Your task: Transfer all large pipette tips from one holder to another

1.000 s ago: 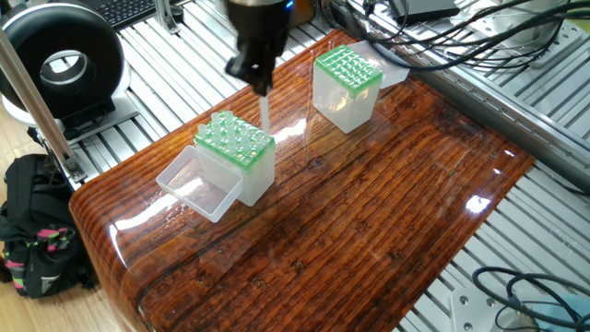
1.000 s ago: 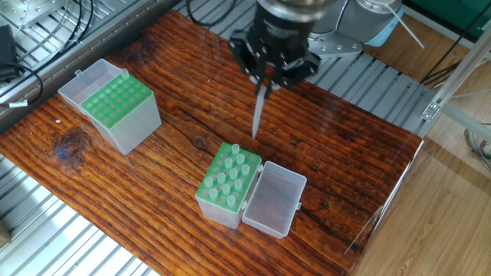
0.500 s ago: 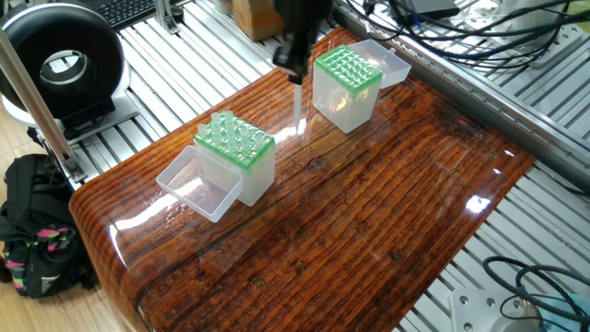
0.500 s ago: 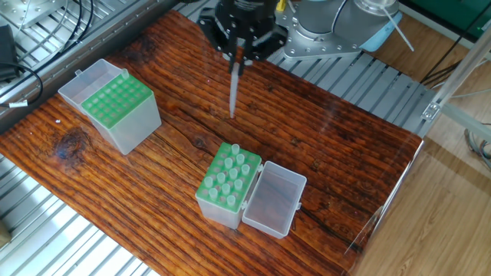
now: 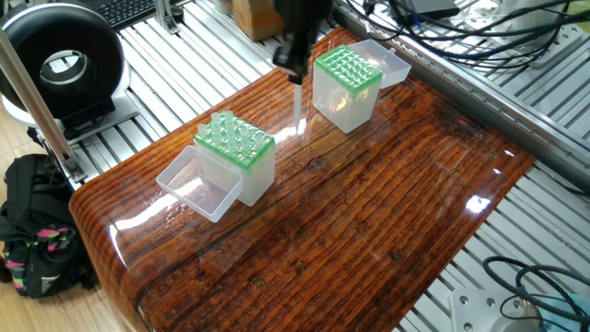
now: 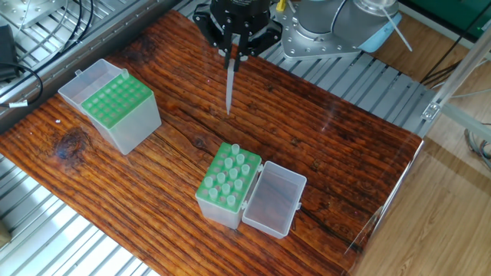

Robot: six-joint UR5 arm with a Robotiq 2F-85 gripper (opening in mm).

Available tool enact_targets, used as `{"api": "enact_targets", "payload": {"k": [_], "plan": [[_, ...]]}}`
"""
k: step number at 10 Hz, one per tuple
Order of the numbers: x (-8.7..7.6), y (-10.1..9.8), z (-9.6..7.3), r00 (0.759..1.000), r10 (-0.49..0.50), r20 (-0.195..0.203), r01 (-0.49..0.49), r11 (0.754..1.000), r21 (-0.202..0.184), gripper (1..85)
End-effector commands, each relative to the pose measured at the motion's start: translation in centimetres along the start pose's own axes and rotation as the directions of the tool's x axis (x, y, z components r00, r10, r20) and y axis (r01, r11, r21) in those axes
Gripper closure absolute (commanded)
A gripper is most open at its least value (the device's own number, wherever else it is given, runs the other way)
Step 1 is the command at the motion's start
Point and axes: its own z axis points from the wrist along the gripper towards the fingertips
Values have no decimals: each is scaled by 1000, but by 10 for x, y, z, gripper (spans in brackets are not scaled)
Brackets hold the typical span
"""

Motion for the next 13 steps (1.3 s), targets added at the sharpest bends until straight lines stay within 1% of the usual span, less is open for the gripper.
{"api": "enact_targets", "payload": {"k": [1, 2, 3, 4, 5, 6, 8, 9, 10, 11, 12, 13], "plan": [[-3, 1, -1, 991, 131, 14, -131, 991, -6, 847], [-7, -3, -1, 982, 185, 32, -185, 983, 4, 847], [-10, -7, -1, 979, 201, 45, -202, 979, 19, 847], [-9, -10, -2, 979, 199, 44, -200, 979, 30, 847], [-7, -10, -1, 982, 184, 37, -185, 982, 32, 847], [-7, -19, 0, 987, 157, 35, -158, 987, 31, 847], [-3, -48, -3, 994, 102, 32, -103, 995, 11, 847], [3, -61, -4, 997, 77, 32, -77, 997, -2, 847], [12, -77, -5, 999, 46, 29, -46, 999, -2, 847], [21, -89, -5, 999, 23, 27, -23, 1000, -2, 847], [27, -100, -3, 999, 0, 33, 0, 1000, -7, 847], [30, -107, 3, 999, -19, 49, 20, 1000, -17, 847]]}}
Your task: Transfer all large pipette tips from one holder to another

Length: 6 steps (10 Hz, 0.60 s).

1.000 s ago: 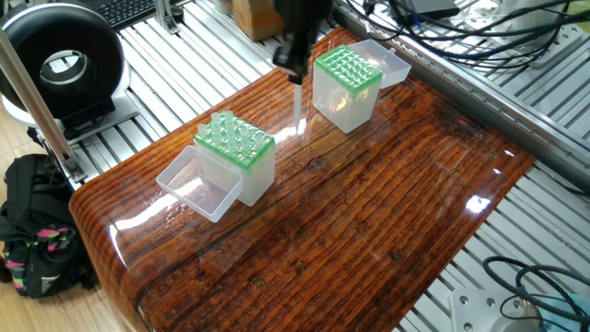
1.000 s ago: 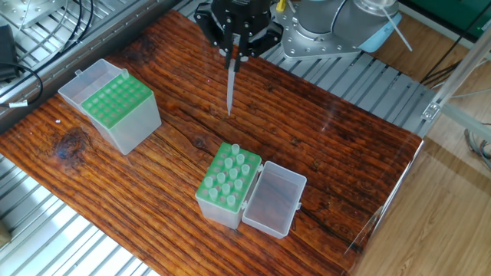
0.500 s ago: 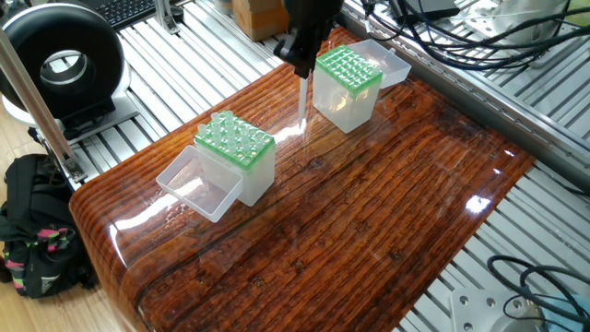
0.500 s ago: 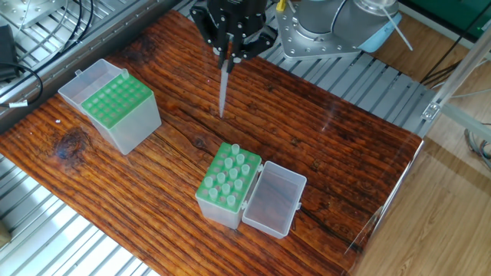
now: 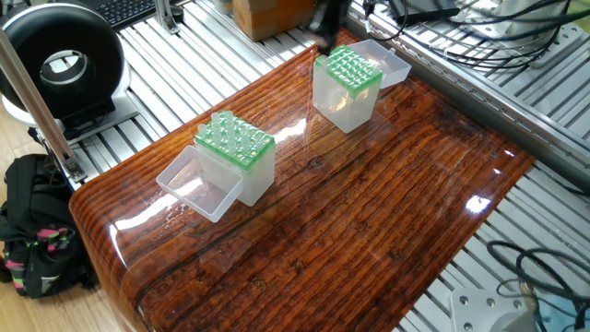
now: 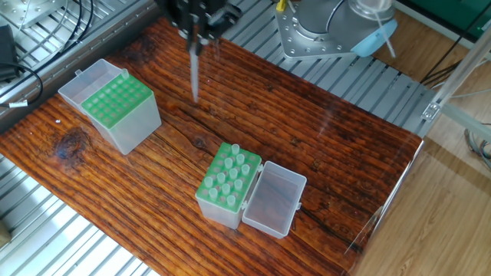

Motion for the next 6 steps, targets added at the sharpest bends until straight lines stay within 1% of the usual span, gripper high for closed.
{"api": "enact_targets", "payload": {"k": [1, 2, 3, 4, 5, 6], "plan": [[17, -31, 11, 997, -71, 38, 72, 997, -33, 847], [22, -34, 13, 996, -80, 44, 82, 996, -35, 847], [24, -33, 13, 996, -82, 41, 84, 996, -36, 847], [22, -28, 11, 996, -80, 34, 81, 996, -36, 847], [17, -20, 5, 998, -63, 20, 63, 997, -37, 847], [20, -21, 5, 999, -43, 6, 43, 998, -34, 847]]}}
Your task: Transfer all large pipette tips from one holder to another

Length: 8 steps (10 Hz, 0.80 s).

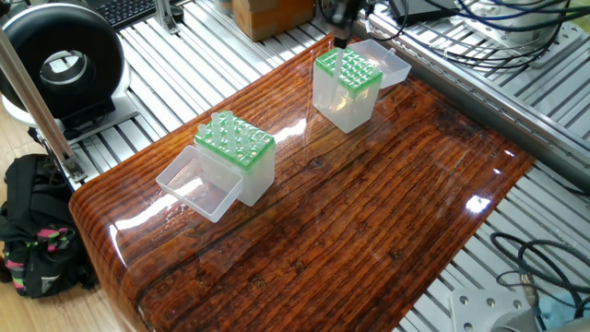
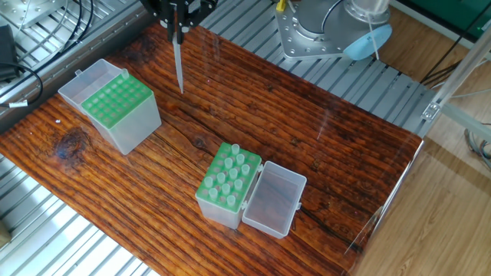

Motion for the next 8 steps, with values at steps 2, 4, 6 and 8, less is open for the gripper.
{"api": "enact_targets", "payload": {"k": [2, 4, 6, 8], "plan": [[3, 6, -4, 997, 70, -17, -70, 997, -15, 847], [-3, 5, -4, 992, 124, 4, -124, 992, -14, 847], [-2, 0, -4, 990, 142, 5, -142, 990, 6, 847], [1, -1, -4, 992, 124, -6, -124, 992, 11, 847]]}}
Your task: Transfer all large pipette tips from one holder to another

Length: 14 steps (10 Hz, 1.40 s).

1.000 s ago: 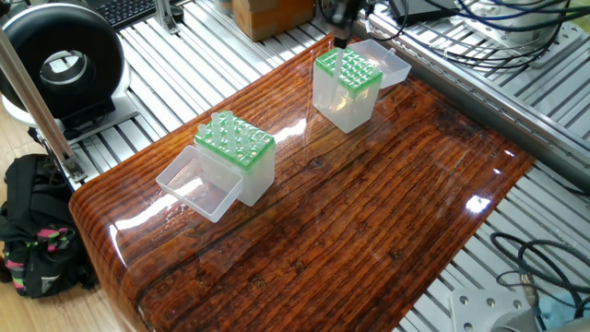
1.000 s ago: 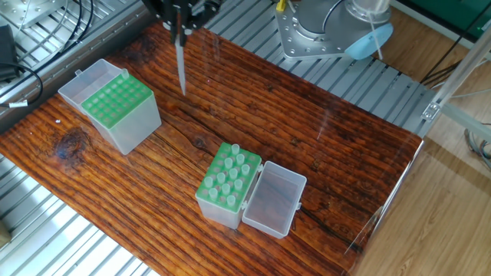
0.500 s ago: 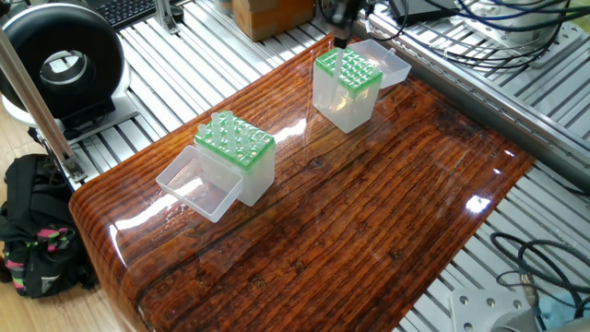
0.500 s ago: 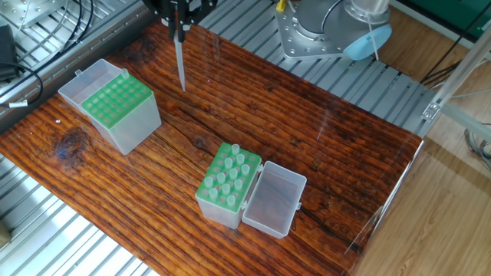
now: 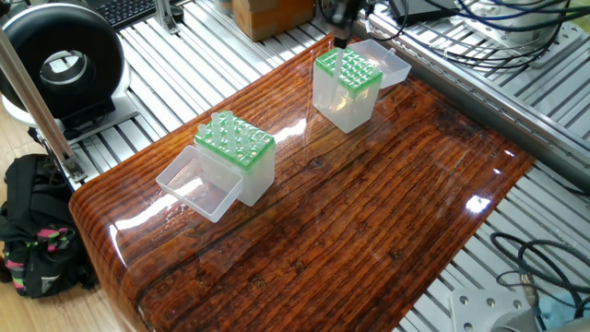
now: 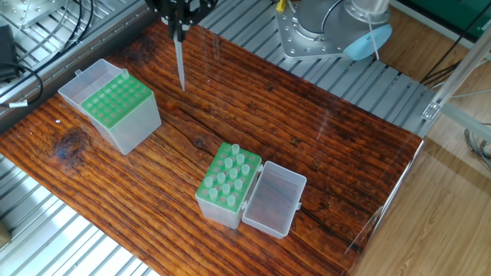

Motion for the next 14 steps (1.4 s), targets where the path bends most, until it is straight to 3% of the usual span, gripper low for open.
{"api": "enact_targets", "payload": {"k": [1, 4, 7, 10, 11, 12, 14], "plan": [[2, -5, -3, 1000, -7, -3, 7, 1000, -1, 847], [5, -20, -4, 999, -40, 9, 40, 999, -27, 847], [8, -41, -7, 996, -84, 33, 85, 996, -26, 847], [16, -70, -7, 987, -145, 68, 146, 989, -9, 847], [18, -83, 2, 982, -165, 92, 167, 986, -7, 847], [19, -89, 10, 978, -175, 114, 178, 984, -16, 847], [15, -96, 9, 973, -189, 130, 189, 982, 10, 847]]}}
